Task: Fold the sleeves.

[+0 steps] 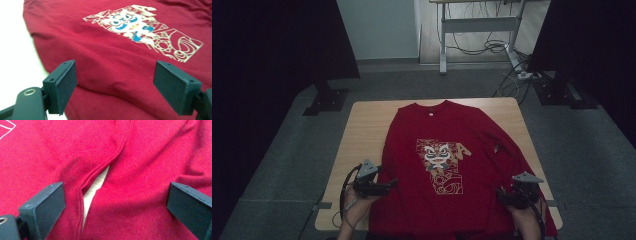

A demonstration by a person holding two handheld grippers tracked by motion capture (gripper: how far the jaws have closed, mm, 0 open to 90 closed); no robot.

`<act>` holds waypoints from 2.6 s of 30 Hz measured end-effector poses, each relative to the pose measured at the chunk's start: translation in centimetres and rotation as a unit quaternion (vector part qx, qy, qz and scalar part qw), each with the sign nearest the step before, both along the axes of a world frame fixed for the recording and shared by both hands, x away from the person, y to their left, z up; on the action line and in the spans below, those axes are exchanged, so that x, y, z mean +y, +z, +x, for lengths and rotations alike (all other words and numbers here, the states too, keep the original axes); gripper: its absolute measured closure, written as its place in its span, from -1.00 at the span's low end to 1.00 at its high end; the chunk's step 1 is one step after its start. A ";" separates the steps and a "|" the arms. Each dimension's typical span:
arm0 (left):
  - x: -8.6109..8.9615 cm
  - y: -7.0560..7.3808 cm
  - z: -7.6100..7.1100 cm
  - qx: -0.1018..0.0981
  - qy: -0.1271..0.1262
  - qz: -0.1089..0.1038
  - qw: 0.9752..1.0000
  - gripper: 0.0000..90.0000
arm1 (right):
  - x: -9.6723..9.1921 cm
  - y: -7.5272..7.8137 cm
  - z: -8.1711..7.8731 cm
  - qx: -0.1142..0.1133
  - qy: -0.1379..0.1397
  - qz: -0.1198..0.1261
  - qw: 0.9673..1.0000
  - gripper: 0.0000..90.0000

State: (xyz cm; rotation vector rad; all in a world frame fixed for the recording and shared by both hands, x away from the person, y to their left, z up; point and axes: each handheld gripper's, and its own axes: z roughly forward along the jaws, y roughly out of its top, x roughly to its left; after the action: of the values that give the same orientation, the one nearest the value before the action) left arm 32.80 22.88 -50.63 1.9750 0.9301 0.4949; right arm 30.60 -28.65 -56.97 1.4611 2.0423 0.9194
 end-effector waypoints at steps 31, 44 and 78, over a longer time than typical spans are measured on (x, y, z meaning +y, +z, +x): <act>3.9 -5.3 2.2 0.051 0.090 0.056 0.993 -0.72 | 0.0 0.0 0.0 0.000 0.001 0.001 1.000 -0.95; 3.9 -5.3 2.3 0.053 0.094 0.058 0.992 -0.77 | -0.1 0.0 -0.1 0.000 0.003 0.005 1.000 -0.95; 3.9 -5.3 2.4 0.056 0.096 0.061 0.992 -0.85 | -5.6 3.6 3.5 -0.037 -0.057 0.022 0.997 -0.68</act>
State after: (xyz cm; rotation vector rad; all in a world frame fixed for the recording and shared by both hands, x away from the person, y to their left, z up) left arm 35.17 26.78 -55.93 2.0496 1.1932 0.5639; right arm 34.09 -34.28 -53.38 1.5257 1.8766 0.9617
